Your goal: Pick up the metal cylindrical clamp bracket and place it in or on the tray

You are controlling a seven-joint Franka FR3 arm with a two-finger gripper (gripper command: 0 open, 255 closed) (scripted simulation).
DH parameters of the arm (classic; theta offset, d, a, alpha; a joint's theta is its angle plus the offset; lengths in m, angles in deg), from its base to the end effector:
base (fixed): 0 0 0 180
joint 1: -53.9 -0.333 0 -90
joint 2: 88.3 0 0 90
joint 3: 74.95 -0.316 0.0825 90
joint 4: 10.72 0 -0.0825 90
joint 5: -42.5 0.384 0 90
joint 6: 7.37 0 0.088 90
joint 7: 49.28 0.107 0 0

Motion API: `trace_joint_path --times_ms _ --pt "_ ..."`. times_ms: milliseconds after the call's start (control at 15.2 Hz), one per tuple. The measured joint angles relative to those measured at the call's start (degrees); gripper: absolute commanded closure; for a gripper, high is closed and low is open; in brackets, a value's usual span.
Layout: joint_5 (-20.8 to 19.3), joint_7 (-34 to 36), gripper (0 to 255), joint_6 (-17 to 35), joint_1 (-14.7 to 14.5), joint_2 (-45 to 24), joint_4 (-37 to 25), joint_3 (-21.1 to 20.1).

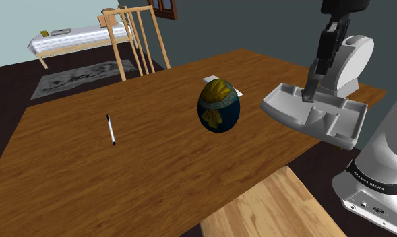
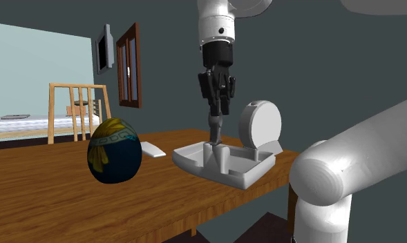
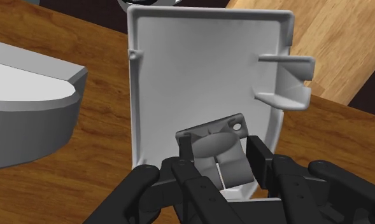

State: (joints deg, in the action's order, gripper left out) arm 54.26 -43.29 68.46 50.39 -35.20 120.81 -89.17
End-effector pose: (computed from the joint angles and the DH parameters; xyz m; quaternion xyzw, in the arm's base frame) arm 0.2203 0.1337 0.6237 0.9968 0.0728 -0.0319 0.0037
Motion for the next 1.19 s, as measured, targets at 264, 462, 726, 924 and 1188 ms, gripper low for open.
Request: trace_joint_path --times_ms 264,462,726,924,1188 --pt "0.3 0.4 0 -0.1 0.0 -0.1 -0.2 -0.4" --pt "0.4 0.5 0 -0.2 0.0 -0.2 -0.2 -0.5" --pt "-0.7 0.3 0 -4.2 0.0 -0.1 -7.6 0.3" --pt "-0.8 0.5 0 -5.4 0.0 -0.5 -9.5 0.3" --pt "-0.8 0.5 0 -5.6 0.0 -0.5 -9.8 0.3"
